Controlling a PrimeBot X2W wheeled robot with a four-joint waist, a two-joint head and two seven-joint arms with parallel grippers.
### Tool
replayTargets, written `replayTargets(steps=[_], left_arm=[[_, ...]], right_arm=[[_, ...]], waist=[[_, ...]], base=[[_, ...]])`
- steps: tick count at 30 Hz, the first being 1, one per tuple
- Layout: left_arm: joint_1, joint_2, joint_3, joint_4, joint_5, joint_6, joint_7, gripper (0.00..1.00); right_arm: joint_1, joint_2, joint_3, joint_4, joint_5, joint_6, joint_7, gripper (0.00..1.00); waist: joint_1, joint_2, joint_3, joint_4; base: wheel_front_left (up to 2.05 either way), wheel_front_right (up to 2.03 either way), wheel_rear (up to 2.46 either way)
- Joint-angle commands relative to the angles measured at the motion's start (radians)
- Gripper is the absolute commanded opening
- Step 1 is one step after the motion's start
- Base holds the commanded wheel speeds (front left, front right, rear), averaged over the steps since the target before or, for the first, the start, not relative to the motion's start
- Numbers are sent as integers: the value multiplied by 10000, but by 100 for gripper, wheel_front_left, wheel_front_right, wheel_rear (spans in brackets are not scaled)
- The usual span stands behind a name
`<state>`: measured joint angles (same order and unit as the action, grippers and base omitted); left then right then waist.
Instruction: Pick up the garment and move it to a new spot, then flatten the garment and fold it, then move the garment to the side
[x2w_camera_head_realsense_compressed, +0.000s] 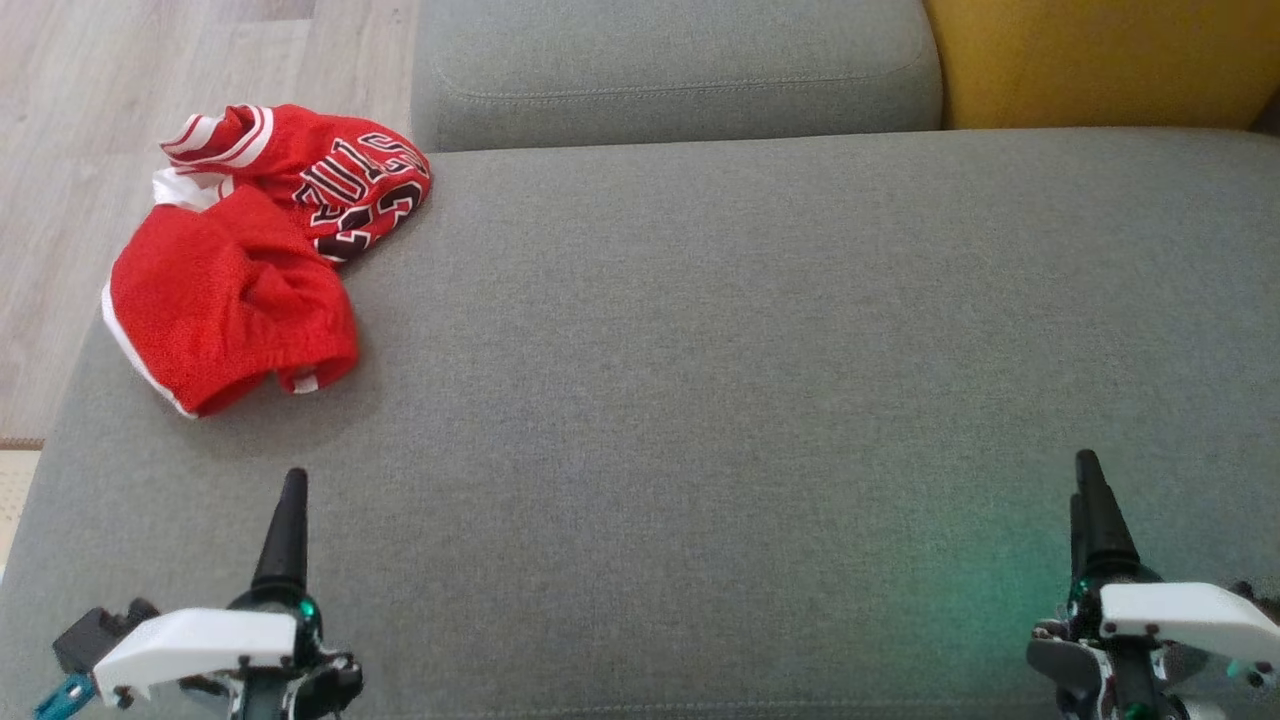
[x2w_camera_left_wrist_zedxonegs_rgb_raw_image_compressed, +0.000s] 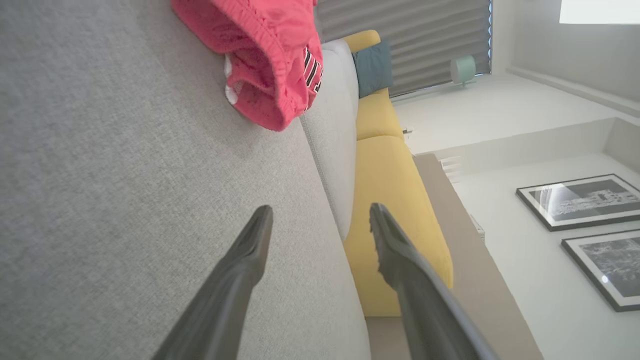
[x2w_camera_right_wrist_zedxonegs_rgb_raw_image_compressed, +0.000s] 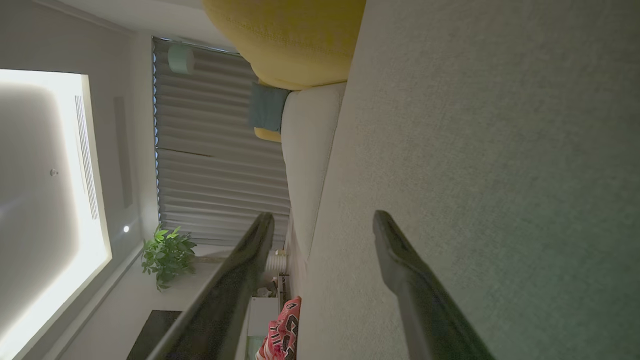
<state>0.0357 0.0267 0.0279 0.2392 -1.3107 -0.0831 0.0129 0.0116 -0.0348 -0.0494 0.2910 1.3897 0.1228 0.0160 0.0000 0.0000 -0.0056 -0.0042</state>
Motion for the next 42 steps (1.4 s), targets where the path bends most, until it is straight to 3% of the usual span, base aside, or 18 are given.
replayTargets(steps=[1,23,42], left_arm=[[-329,107,21,-440,241,40,-90,100],[-126,203,-924,-959,4535,470,-792,100],[210,497,-1463,-1170,6830,926,-1319,100]], right_arm=[[-467,-73,113,-432,-214,22,-97,100],[-491,-94,1301,-958,-4553,37,-805,100],[-483,-110,2034,-794,-6879,48,-1337,100]], waist=[[0,0,-2,2],[0,0,-85,-46],[0,0,-221,-72]], base=[[0,0,0],[0,0,0],[0,0,0]])
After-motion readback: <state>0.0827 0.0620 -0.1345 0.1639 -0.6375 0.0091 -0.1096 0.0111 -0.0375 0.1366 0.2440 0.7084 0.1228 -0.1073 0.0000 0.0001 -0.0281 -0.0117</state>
